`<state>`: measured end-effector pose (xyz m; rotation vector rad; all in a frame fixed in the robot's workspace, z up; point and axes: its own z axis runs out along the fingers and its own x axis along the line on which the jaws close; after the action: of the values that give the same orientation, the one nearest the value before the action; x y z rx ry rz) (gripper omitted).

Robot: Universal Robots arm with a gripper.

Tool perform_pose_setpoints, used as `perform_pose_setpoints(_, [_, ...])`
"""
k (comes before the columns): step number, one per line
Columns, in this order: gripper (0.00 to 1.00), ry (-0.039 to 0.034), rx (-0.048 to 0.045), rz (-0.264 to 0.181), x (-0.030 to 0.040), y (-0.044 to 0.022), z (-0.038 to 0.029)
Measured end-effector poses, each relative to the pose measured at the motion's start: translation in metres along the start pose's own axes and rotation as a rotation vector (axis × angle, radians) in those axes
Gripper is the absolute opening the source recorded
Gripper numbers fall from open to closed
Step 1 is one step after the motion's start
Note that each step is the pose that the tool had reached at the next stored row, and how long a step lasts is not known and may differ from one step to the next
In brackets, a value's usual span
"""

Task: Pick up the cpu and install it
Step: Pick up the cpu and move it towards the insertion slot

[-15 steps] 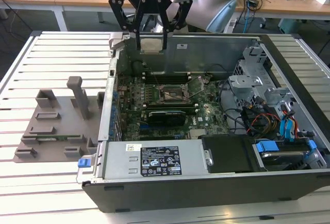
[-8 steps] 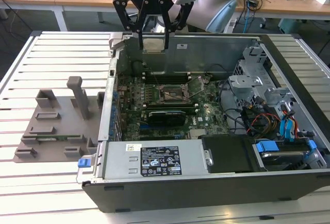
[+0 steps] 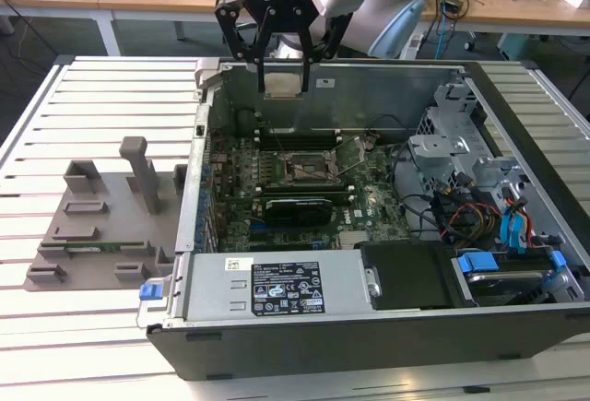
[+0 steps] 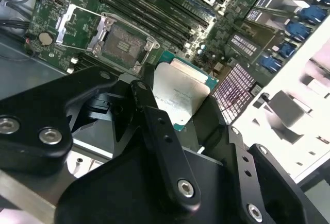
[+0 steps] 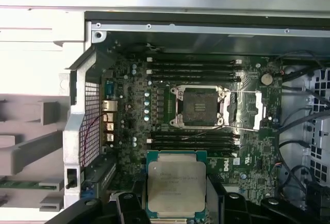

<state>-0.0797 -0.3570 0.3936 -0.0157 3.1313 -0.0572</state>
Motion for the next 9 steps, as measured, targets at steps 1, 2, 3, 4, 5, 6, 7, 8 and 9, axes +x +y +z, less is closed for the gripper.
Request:
perform_pose_setpoints(1, [0.55,0.0003,0.0,0.0,-0.0013,0.0004,0.0007])
perform_pose_setpoints(2, [0.55,0.0008,0.0,0.0,-0.0035,0.0009,0.0018])
perform_pose_setpoints(3, [0.55,0.0011,-0.0001,0.0,-0.0049,0.0013,0.0026])
perform_pose_setpoints(4, [0.55,0.0016,-0.0002,0.0,-0.0072,0.0019,0.0039])
perform_pose_setpoints(5, [0.55,0.0019,0.0,0.0,-0.0084,0.0023,0.0046])
perform_pose_setpoints(6, [0.55,0.0022,-0.0001,0.0,-0.0097,0.0026,0.0053])
perform_pose_setpoints(7, [0.55,0.0026,-0.0002,0.0,-0.0117,0.0032,0.0067])
perform_pose_setpoints(8, [0.55,0.0029,-0.0001,0.0,-0.0129,0.0035,0.0078])
perform_pose_setpoints(9, [0.55,0.0031,-0.0001,0.0,-0.0139,0.0038,0.009])
